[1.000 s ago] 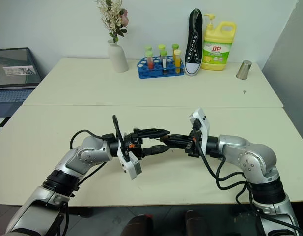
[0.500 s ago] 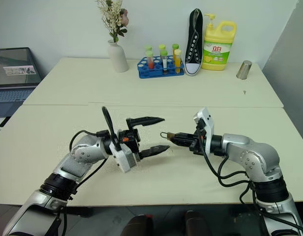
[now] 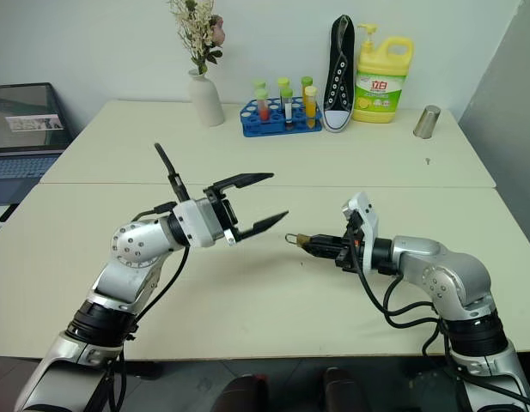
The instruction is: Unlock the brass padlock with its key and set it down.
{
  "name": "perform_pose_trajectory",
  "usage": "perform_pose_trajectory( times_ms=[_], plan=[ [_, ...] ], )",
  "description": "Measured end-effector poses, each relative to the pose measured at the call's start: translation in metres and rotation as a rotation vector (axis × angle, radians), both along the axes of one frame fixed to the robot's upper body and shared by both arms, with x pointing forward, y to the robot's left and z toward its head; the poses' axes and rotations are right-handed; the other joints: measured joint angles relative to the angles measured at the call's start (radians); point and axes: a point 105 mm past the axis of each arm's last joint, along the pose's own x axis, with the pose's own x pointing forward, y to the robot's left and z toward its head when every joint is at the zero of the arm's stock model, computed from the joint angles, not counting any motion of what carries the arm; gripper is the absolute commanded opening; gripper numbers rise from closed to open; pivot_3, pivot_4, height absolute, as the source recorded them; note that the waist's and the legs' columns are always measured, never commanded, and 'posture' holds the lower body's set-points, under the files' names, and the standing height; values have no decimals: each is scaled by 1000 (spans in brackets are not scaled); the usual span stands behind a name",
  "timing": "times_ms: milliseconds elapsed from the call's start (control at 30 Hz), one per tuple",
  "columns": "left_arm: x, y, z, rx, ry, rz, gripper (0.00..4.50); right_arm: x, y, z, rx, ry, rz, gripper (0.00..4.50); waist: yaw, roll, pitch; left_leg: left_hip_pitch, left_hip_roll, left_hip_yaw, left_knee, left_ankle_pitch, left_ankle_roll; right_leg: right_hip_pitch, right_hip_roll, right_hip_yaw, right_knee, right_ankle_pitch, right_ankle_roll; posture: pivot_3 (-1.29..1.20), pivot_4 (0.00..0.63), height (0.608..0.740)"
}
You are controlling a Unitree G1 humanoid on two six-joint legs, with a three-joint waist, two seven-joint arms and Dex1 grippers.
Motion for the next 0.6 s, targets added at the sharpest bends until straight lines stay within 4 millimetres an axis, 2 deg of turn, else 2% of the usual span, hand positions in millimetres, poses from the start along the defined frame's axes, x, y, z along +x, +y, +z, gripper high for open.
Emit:
perform_pose_trajectory(
  times_ms=[100, 200, 367, 467, 600],
  plan=[
    [16, 7, 9, -43, 32, 59, 942, -5, 0, 4, -10, -24, 24, 136, 0, 0, 0, 0, 0, 0, 0, 0, 0, 0, 0, 0, 0, 0, 0, 0, 150, 740],
    [29, 15, 9, -73, 97, 109, 19, -9, 1, 7, -19, -41, 46, 136, -1, 0, 0, 0, 0, 0, 0, 0, 0, 0, 0, 0, 0, 0, 0, 0, 150, 740],
    [37, 11, -19, 15, 322, 63, 0, -18, 5, 13, -16, -68, 96, 136, 0, 0, 0, 0, 0, 0, 0, 0, 0, 0, 0, -1, 0, 0, 0, 0, 150, 740],
    [29, 7, -41, 79, 475, -10, 0, -19, 7, 14, -1, -68, 103, 136, -2, 0, 0, 0, 0, 0, 0, 0, 0, 0, 0, 0, 0, 0, 0, 0, 150, 740],
    [16, 11, -67, 139, 651, -67, 0, -19, 6, 16, 3, -71, 100, 136, -2, 0, 0, 0, 1, -1, 0, 0, 0, 0, 1, 0, 0, 0, 0, 0, 150, 740]
  ],
)
